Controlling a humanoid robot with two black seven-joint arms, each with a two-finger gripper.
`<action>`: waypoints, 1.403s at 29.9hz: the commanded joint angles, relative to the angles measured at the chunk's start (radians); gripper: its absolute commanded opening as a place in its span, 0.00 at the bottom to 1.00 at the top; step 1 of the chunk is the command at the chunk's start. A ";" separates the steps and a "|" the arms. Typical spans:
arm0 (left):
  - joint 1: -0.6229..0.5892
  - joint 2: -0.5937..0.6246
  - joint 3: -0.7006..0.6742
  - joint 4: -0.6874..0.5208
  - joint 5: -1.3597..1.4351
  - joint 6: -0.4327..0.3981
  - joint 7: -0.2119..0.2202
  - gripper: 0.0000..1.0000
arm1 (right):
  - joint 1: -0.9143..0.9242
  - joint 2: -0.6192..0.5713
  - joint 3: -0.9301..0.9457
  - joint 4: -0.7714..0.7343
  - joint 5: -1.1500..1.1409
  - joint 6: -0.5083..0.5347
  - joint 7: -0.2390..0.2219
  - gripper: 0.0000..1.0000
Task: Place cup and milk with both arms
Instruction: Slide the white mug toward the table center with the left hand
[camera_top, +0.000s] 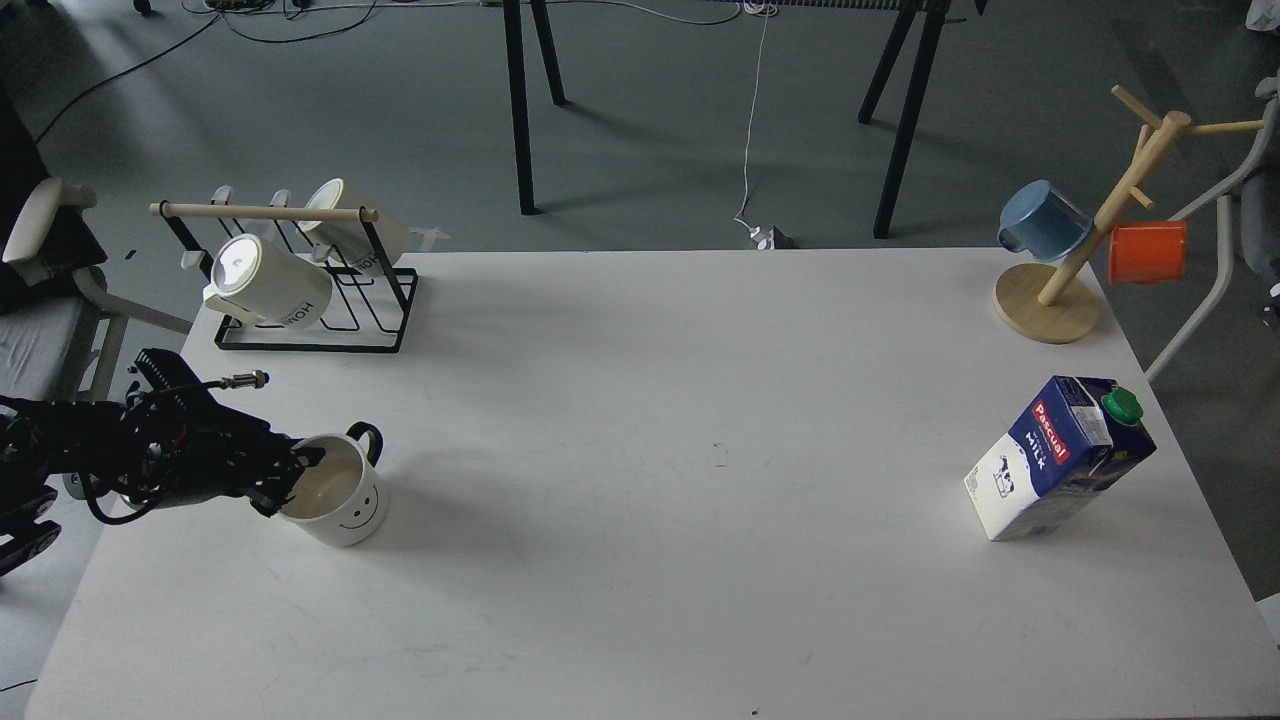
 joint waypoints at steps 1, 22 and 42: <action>-0.003 0.001 -0.001 -0.010 -0.001 0.001 0.000 0.01 | -0.001 0.001 0.000 -0.003 0.000 0.000 0.000 1.00; -0.304 -0.293 -0.013 -0.108 -0.002 -0.222 0.000 0.01 | 0.039 0.013 0.008 -0.078 0.002 0.000 0.001 1.00; -0.175 -0.452 -0.013 -0.060 0.004 -0.197 0.000 0.09 | 0.067 0.014 0.003 -0.078 0.002 0.000 0.001 1.00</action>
